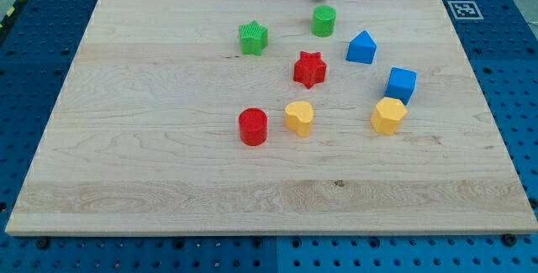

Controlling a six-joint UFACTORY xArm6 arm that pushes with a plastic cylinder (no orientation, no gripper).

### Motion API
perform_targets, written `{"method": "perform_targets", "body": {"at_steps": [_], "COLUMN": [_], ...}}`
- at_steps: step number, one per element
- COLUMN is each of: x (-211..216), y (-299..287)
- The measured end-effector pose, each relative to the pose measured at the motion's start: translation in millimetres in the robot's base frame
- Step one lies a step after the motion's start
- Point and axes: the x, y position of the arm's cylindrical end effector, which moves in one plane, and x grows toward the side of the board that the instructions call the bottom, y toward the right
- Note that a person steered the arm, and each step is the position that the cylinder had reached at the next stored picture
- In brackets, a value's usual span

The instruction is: Move the green circle slightly left

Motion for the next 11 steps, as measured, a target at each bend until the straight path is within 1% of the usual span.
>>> {"method": "perform_targets", "body": {"at_steps": [1, 4, 6, 9, 11], "x": [26, 67, 72, 82, 89], "y": [1, 1, 67, 65, 40]}}
